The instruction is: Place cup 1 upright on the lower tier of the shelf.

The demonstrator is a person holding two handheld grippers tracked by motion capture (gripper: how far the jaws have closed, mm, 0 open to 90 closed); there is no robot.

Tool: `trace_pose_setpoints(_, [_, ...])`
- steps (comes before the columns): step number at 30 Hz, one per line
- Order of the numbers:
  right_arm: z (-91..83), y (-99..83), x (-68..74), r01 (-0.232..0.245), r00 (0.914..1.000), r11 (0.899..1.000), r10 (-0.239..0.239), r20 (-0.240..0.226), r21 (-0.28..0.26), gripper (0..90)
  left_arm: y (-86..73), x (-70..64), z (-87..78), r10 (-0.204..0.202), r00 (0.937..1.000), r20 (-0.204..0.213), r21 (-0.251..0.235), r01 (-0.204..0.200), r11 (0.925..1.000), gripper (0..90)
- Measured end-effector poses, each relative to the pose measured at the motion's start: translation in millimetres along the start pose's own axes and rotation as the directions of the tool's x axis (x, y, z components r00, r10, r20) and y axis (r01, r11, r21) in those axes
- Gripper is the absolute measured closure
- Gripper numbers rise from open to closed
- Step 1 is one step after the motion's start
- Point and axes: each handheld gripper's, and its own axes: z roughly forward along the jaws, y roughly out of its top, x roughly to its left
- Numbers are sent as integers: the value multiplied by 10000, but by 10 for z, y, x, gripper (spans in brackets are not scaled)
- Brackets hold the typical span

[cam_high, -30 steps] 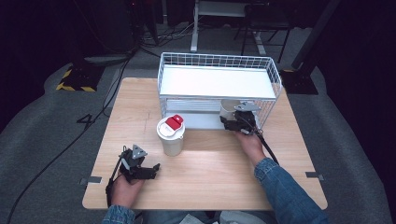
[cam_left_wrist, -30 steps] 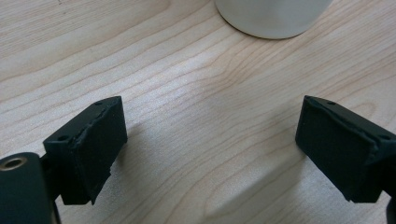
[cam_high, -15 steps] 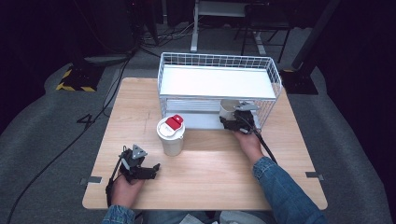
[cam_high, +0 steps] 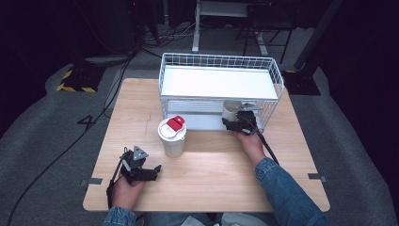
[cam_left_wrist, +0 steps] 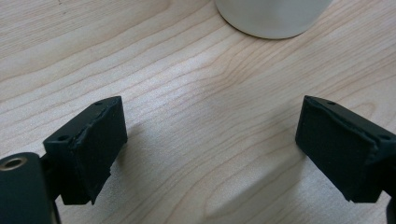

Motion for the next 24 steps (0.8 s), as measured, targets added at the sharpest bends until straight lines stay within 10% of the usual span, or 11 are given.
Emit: trace_pose_setpoints(24, [-75,30,-34,215,9995,9985,-226,-219,-504,0,0,0,1,4,10000,-2,-8,-4,10000,94])
